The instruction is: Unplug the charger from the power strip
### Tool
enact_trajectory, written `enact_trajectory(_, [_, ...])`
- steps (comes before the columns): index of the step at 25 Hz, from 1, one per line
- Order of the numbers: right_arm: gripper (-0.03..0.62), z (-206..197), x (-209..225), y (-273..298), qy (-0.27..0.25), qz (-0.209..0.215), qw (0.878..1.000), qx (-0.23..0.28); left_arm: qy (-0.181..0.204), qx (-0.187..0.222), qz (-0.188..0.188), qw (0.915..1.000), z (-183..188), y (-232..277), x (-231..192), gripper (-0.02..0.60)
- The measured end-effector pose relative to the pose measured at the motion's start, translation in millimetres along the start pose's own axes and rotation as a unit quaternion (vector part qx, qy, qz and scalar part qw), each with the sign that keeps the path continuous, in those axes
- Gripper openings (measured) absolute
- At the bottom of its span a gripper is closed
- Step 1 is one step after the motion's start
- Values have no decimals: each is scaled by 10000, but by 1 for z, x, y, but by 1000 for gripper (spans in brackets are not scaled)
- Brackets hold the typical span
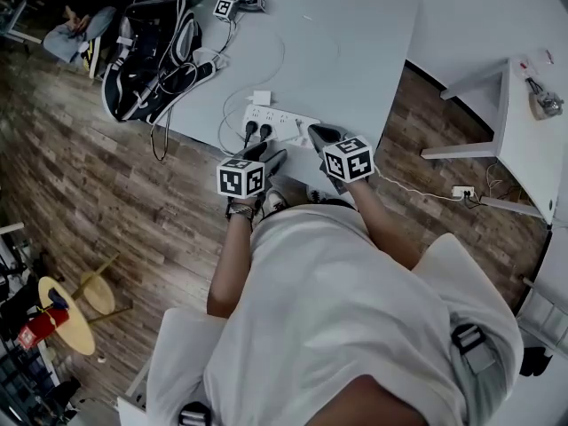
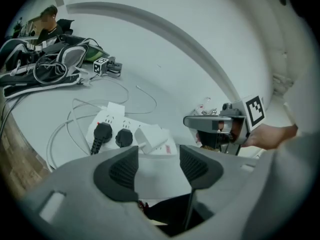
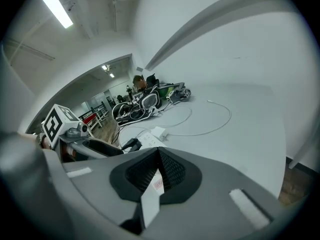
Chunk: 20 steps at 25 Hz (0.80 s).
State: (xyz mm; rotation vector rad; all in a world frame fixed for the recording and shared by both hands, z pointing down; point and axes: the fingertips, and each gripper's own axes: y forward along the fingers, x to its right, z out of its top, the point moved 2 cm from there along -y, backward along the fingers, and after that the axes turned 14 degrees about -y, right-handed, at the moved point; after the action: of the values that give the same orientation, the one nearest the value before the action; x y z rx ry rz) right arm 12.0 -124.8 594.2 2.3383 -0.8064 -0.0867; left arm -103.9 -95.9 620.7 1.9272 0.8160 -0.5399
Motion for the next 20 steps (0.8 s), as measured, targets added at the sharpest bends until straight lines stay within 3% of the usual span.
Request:
enact_trajectory(2, [3,15,0,-8,-161,-87,9997,189,118,343,-9,9993,14,-12,6,215])
enact_trajectory(4, [3,37,1,-18,-410,-200,9980,439,358,769,78,9964,36,-26,12,108])
enact_trajectory(7, [3,79,7,-34,-831,-408,9918,884,904,1339,255,9865,75,-48,26,3])
enact_trajectory(13, [3,170,6,-76,-1417,-688,9700,1854,1607,2485,132,9551,159,-104,79,4])
enact_trajectory(20, [2,266,-13,-131,-1988,-809,9368,2763,2585,3189,350,9112,220,-163,145,3])
